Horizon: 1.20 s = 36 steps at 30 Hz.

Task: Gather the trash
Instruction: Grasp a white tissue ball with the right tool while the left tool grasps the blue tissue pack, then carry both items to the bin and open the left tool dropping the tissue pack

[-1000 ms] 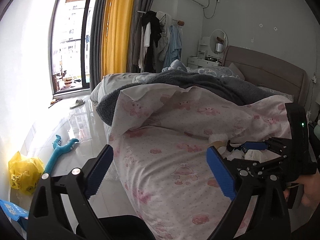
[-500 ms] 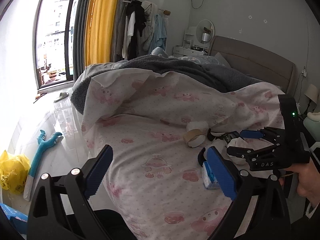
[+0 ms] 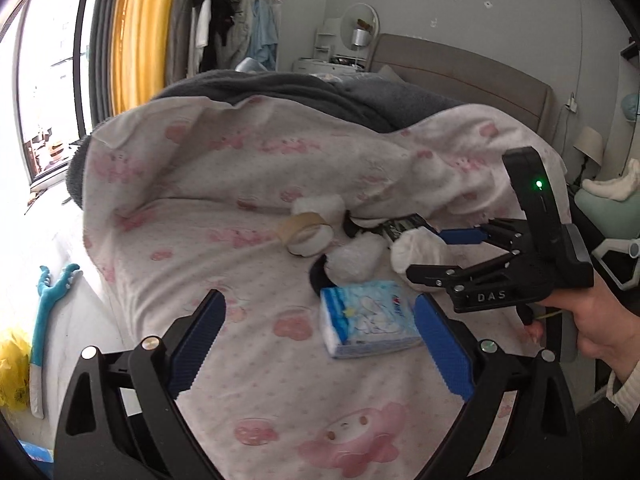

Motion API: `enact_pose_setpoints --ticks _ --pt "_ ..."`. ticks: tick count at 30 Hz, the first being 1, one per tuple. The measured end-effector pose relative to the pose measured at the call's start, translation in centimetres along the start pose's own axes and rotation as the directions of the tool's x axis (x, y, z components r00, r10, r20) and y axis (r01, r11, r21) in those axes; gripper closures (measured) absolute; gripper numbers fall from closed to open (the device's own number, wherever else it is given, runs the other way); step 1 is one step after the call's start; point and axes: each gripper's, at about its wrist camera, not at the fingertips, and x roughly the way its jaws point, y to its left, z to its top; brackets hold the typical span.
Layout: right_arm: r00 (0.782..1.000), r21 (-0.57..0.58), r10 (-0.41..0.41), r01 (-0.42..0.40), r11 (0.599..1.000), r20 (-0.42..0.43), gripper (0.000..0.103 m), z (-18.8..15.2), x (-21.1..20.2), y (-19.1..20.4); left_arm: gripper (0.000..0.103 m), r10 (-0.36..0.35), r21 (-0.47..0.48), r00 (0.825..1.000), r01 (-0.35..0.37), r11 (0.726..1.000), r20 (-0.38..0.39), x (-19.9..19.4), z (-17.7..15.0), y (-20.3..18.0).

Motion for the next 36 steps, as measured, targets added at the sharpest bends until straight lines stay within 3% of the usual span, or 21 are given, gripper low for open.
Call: enact_pose_setpoints --ticks 6,15,27,36 --pt "1.0 -0.018 0.011 -0.011 1.0 -0.02 0.024 -0.6 0.2 -0.1 0.006 -0.036 0.033 0.997 0.038 0.999 -0.062 1.9 -0.9 -2.1" --pt "0.999 -0.046 0.032 -0.033 0.998 -0.018 0.048 -0.9 -0.2 0.0 0.006 -0.041 0.048 0.993 0.047 0.998 -0.113 4.0 -1.6 -3.3" --pt "0.996 0.017 0.067 -0.068 0.998 0.061 0.049 -0.5 -2.5 -1.5 0.008 -0.003 0.025 0.989 0.007 1.0 -0.15 6.3 -1.9 -3.5" --pt "0.995 0.014 0.073 -0.074 0.997 0.061 0.049 -0.6 -3.1 -1.7 0.026 0.021 0.047 0.989 -0.014 0.999 -0.149 6.6 -1.9 -3.5"
